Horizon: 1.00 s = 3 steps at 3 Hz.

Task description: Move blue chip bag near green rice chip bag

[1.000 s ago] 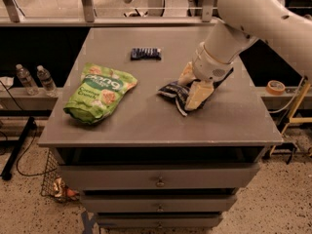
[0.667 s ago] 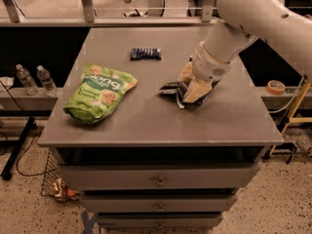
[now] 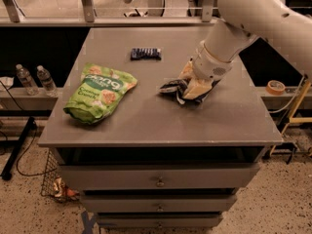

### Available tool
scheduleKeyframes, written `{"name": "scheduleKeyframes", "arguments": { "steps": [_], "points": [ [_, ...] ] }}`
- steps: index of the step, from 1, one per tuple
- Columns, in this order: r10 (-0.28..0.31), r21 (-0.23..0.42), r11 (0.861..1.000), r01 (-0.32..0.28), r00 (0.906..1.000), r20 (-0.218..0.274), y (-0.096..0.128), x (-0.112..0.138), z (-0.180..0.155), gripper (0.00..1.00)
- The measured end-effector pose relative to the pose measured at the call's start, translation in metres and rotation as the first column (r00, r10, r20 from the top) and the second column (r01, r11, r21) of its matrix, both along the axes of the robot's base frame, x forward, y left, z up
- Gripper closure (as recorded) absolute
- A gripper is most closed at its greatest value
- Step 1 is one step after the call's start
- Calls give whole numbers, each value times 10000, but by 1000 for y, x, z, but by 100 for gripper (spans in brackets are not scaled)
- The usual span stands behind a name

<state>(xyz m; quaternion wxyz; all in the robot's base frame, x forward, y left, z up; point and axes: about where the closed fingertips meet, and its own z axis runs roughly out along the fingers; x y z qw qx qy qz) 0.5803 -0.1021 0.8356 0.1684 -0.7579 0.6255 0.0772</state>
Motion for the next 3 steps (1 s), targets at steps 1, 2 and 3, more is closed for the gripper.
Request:
{"name": "scheduleKeyframes", "arguments": {
  "steps": [1, 2, 3],
  "points": [
    [311, 825, 9960, -344, 9987, 407, 20, 5, 45, 100],
    [858, 2041, 9732, -1063, 9906, 1068, 51, 9, 120, 100],
    [1336, 2872, 9424, -1714, 9801, 1466, 80, 10, 166, 100]
  ]
}}
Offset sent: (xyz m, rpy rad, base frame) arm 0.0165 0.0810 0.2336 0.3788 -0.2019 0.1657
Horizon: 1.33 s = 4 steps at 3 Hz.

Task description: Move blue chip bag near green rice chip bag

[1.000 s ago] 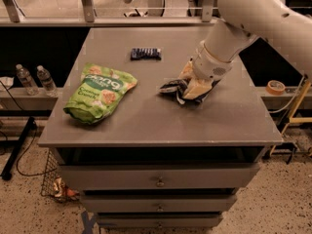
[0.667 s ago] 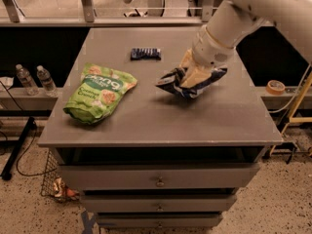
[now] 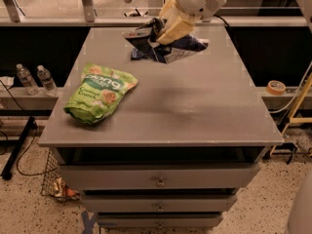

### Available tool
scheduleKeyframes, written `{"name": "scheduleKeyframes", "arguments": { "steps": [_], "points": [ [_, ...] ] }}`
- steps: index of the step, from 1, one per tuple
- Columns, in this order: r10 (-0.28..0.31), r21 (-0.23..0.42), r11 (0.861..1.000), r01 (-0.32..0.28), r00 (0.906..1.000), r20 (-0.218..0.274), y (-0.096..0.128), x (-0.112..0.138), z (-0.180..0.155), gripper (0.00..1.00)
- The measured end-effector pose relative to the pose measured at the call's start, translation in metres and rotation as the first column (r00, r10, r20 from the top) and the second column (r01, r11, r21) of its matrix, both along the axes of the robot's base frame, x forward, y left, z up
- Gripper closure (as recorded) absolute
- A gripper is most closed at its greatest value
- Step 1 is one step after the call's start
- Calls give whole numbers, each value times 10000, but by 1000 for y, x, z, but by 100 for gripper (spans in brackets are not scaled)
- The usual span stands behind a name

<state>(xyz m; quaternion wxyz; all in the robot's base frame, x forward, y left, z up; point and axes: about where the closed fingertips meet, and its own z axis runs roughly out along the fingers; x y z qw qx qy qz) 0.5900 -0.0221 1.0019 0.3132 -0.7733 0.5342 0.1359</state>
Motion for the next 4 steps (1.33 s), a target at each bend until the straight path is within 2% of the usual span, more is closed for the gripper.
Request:
{"name": "scheduleKeyframes", "arguments": {
  "steps": [1, 2, 4],
  "points": [
    [609, 487, 9970, -605, 9981, -80, 33, -2, 10, 100],
    [783, 559, 9955, -765, 9965, -297, 52, -4, -2, 100],
    [905, 440, 9954, -852, 9862, -1387, 82, -12, -66, 100]
  ]
}}
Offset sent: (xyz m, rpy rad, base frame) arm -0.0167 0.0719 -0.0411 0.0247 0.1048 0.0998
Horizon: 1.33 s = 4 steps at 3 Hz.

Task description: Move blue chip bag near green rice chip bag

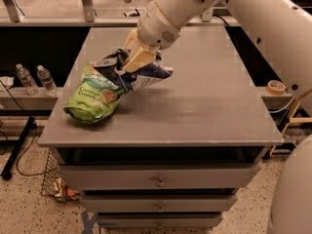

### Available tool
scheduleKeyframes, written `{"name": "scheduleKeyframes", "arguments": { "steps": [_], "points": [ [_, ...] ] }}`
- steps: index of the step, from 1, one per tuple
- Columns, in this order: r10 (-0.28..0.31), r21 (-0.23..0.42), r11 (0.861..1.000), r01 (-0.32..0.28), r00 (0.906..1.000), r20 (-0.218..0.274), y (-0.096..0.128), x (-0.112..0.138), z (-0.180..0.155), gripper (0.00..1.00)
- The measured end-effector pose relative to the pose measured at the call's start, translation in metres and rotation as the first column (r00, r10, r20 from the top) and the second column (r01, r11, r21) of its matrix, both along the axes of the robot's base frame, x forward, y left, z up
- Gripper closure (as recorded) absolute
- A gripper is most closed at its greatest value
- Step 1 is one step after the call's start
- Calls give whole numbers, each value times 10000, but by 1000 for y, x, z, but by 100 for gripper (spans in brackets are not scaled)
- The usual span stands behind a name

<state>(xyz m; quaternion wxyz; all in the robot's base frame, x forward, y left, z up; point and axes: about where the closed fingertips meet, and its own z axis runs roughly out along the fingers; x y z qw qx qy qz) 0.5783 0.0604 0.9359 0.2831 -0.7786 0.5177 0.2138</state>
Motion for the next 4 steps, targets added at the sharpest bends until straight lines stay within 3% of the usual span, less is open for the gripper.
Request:
{"name": "scheduleKeyframes", "arguments": {
  "steps": [1, 4],
  "points": [
    [29, -8, 10000, -29, 10000, -28, 2, 0, -2, 83],
    [94, 20, 10000, -94, 9999, -47, 9, 0, -5, 13]
  ]
}}
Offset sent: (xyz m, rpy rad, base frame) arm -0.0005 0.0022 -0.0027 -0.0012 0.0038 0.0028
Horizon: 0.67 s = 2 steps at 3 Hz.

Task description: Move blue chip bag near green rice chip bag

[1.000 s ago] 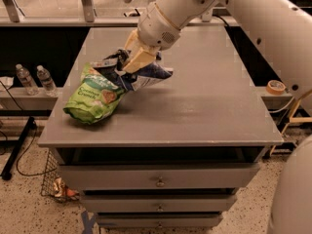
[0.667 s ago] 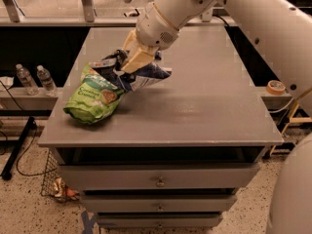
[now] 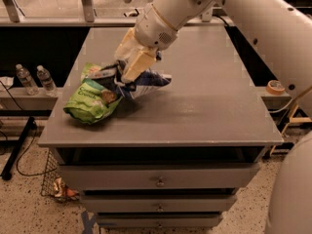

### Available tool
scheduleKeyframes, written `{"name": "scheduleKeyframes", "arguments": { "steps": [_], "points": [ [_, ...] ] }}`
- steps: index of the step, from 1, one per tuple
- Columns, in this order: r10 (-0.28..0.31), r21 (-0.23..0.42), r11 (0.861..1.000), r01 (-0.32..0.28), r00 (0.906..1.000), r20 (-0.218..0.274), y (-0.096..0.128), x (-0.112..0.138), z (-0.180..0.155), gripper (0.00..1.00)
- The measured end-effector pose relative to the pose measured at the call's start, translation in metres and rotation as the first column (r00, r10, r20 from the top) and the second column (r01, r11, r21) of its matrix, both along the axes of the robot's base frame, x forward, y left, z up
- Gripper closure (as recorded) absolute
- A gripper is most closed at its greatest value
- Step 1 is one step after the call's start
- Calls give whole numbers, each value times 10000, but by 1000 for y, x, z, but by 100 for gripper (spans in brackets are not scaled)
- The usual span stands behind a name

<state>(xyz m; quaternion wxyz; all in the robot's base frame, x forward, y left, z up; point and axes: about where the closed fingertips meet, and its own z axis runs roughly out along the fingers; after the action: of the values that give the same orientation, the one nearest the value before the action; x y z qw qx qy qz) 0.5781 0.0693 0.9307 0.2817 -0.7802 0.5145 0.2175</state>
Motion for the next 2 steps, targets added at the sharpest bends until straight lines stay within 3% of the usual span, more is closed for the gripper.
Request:
{"name": "scheduleKeyframes", "arguments": {
  "steps": [1, 2],
  "points": [
    [20, 8, 10000, -20, 10000, -5, 2, 0, -1, 0],
    [21, 8, 10000, -21, 10000, -6, 2, 0, -1, 0]
  ]
}}
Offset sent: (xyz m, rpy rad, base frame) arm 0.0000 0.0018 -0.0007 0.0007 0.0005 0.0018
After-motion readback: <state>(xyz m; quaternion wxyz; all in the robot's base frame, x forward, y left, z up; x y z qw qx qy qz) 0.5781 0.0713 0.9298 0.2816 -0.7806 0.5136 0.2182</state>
